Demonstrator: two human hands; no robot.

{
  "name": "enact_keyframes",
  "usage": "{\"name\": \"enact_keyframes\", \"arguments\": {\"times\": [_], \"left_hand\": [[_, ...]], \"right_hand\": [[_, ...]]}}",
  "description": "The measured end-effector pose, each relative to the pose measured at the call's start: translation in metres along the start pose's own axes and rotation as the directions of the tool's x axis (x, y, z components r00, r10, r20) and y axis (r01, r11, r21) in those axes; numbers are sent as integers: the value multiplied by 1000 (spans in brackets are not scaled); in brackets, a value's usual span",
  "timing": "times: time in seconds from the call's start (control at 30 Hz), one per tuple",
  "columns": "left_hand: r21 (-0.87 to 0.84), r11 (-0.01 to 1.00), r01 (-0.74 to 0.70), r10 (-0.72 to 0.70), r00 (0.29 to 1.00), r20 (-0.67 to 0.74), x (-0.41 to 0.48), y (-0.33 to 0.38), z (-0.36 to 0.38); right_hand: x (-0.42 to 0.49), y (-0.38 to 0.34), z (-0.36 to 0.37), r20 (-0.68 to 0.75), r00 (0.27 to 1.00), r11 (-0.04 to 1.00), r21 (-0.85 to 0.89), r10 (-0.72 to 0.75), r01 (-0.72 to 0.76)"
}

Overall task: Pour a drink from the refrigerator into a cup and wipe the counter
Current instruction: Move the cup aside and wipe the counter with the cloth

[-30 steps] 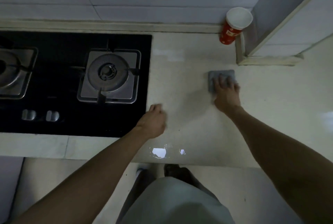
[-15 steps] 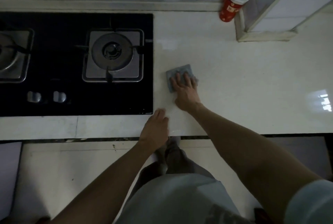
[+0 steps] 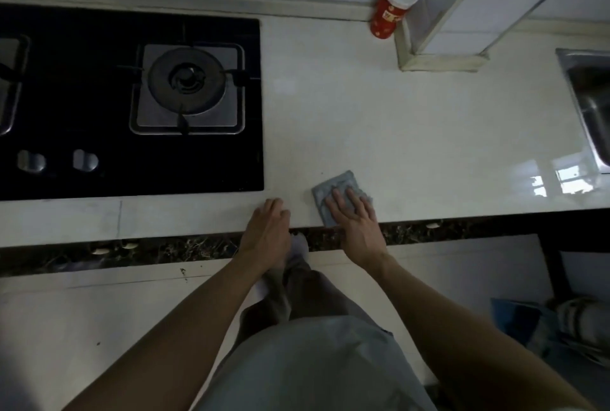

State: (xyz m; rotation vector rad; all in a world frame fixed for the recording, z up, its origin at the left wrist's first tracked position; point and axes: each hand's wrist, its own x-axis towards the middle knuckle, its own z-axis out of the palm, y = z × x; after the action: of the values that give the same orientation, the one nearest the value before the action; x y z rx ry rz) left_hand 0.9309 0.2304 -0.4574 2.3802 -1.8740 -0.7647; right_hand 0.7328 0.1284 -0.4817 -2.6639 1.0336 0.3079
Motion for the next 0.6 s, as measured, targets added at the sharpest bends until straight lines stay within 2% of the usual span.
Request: {"name": "enact_keyframes", "arguments": {"times": [0.1, 0.23, 0.37, 0.43, 0.5, 0.6], "left_hand": [[-14, 1000, -25, 25, 999, 22, 6, 8, 0], [-24, 994, -105, 106, 992, 70, 14, 28, 2], [-38, 987, -155, 158, 984, 87, 20, 52, 4], [-46, 985, -165, 169, 982, 84, 24, 65, 5], [-37, 984, -172, 173, 983, 53, 30, 76, 6], [-9, 985, -170, 170, 985, 33, 42, 88, 11]], "right_hand": [[-19, 26, -5, -2, 984, 983, 44, 178, -178], [-32, 58, -14, 38, 918, 917, 40, 395, -397], [-16, 61, -18, 104, 801, 797, 85, 589, -597], [-4, 45, -16, 89, 753, 739, 147, 652, -657], [3, 35, -11, 52, 798, 783, 168, 600, -599], [14, 45, -15, 40, 910, 899, 144, 412, -413]]}}
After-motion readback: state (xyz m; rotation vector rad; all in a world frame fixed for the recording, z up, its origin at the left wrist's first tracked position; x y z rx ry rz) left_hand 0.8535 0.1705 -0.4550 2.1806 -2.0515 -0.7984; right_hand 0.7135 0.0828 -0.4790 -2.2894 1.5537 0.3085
